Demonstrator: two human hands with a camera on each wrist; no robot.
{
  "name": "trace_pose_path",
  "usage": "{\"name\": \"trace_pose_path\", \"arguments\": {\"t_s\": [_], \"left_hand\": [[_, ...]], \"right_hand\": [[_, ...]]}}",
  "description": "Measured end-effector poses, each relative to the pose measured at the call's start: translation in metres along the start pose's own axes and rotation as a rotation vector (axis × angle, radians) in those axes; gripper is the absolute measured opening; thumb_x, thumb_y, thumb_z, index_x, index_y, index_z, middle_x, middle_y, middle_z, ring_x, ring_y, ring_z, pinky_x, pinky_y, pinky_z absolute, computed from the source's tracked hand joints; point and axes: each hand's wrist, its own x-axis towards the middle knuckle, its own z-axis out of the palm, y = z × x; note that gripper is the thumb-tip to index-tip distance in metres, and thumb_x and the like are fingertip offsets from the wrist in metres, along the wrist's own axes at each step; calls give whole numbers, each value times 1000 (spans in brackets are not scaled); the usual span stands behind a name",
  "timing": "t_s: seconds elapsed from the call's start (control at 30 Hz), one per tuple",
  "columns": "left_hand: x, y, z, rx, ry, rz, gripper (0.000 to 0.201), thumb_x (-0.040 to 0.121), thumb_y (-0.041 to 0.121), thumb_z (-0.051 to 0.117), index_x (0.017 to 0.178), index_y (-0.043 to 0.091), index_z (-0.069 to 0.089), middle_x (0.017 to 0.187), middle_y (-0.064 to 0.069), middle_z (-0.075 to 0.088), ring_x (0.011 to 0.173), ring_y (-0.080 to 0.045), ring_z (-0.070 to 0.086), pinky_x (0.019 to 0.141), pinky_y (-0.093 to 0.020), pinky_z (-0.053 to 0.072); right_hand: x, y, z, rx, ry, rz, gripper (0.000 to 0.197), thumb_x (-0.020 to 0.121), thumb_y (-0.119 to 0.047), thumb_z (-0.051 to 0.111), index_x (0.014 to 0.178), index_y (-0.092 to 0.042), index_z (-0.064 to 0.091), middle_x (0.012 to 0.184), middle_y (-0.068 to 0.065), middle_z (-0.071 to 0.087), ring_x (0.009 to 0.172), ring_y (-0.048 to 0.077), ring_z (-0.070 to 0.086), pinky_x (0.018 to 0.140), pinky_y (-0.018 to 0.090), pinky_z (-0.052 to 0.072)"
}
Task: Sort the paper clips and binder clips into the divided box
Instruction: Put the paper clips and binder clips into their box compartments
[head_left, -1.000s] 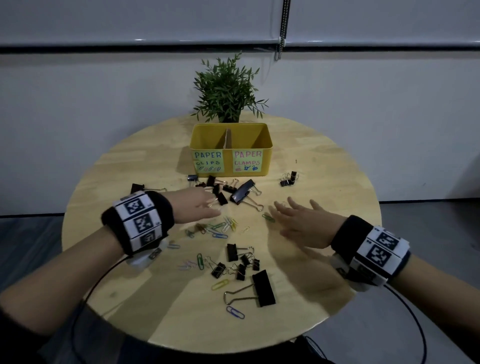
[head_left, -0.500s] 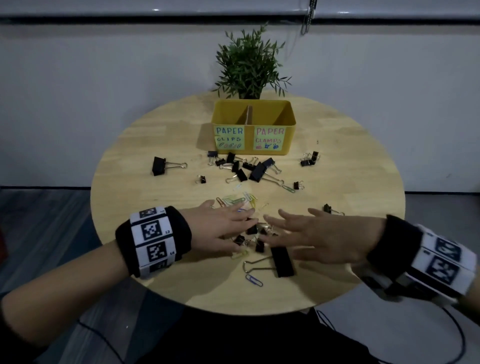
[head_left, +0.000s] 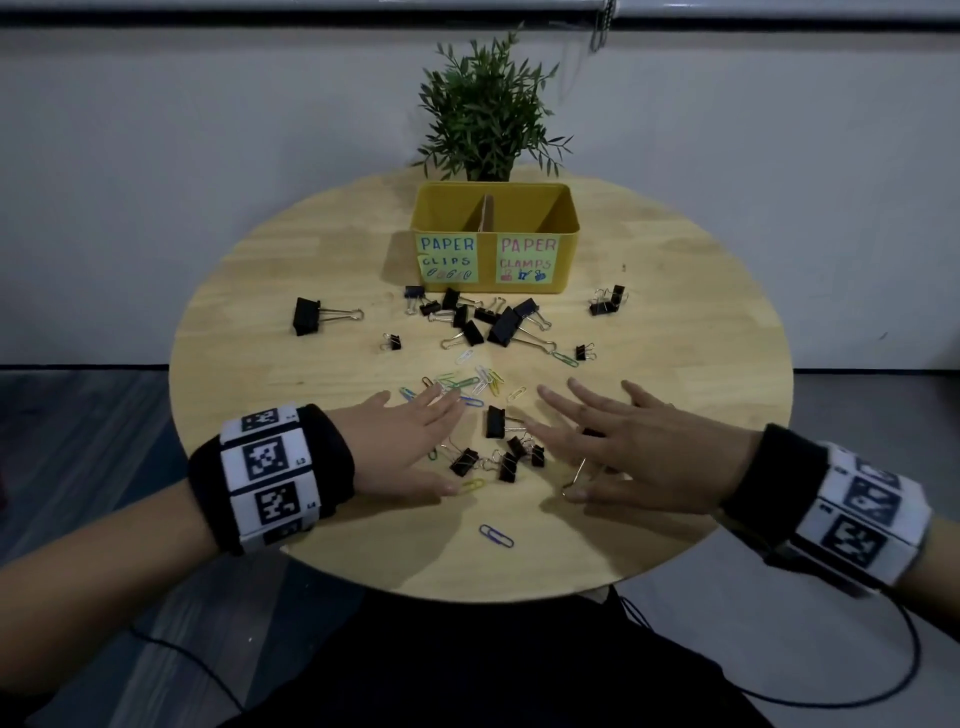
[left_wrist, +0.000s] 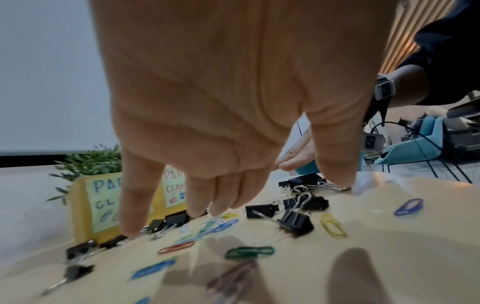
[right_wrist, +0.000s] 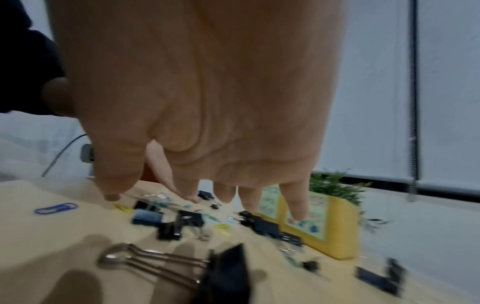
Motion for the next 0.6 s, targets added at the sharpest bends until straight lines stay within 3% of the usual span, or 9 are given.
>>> {"name": "trace_pose_path", "arguments": {"t_s": [0.23,0.3,0.43,0.53,0.6], "left_hand": [[-17,1,18,50,-30,96,75,96,57,24,151,23,-12,158,6,-23,145,-13,-21,118,-57,2],[-19,2,23,64,-39,86,76,96,58,22,151,21,-13,158,6,-23,146,-12,-20,118,-56,3],[-28,-1,37,73,-41,69,78,93,62,18,151,22,-16,156,8,-26,144,-10,-22,118,-53,2],[-37,0,47,90,-55,46,91,76,74,2,149,24,-19,154,9,-31,141,-10,-27,119,-52,-1],[-43,0,52,91,-49,39,100,62,74,-8,148,25,-21,151,8,-34,138,-11,-32,118,-51,-3]], "right_hand": [[39,-27,-3,-32,-43,-68,65,98,-52,23,152,-29,-7,159,-2,-22,149,20,-10,118,51,7],[37,-24,-1,-22,-71,-45,65,96,-56,15,152,-30,-6,160,-1,-20,150,20,-4,118,50,11],[23,-8,3,-31,-115,33,90,66,-65,-17,150,-34,-10,159,-4,-21,150,20,-4,116,53,14],[17,3,8,-58,-39,74,93,66,-64,-26,151,-31,-9,160,-3,-18,150,23,-4,114,60,13],[17,-2,6,-71,27,11,79,75,-63,-22,148,-34,-15,160,-4,-19,149,23,-8,112,64,7]]}}
